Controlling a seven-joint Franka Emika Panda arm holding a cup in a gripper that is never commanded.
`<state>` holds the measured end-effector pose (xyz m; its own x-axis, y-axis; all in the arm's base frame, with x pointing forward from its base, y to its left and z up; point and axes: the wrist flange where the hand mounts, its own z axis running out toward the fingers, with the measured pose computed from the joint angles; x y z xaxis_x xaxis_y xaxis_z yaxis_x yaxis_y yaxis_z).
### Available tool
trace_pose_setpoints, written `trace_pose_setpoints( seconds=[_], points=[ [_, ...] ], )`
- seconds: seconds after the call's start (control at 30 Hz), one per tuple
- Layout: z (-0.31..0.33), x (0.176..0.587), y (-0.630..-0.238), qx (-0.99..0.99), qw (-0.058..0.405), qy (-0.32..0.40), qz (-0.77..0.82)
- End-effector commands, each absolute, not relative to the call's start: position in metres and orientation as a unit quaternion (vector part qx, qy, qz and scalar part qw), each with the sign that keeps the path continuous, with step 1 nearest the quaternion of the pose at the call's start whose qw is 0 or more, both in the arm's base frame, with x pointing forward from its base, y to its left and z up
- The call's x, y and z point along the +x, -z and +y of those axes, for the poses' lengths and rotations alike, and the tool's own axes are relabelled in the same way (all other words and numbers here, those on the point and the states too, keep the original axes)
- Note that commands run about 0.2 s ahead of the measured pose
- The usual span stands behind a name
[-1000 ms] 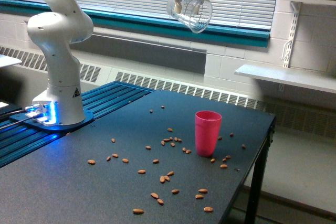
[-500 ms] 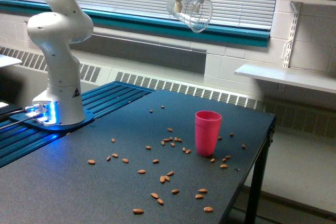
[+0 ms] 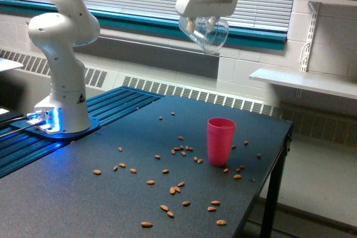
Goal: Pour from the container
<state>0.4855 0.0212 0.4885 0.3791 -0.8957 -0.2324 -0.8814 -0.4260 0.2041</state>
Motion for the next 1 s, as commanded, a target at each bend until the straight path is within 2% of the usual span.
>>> trace_pose_setpoints(
  seconds=[0.03, 0.43, 0.73, 1.0],
  points=[
    [0.017, 0.489, -0.484, 0.841, 0.012, 0.16, -0.517],
    [0.017, 0.492, -0.484, 0.839, 0.014, 0.186, -0.512],
    [0.029, 0.485, -0.502, 0.834, 0.025, 0.204, -0.513],
    [0.036, 0.486, -0.498, 0.83, 0.025, 0.223, -0.51]
  ],
)
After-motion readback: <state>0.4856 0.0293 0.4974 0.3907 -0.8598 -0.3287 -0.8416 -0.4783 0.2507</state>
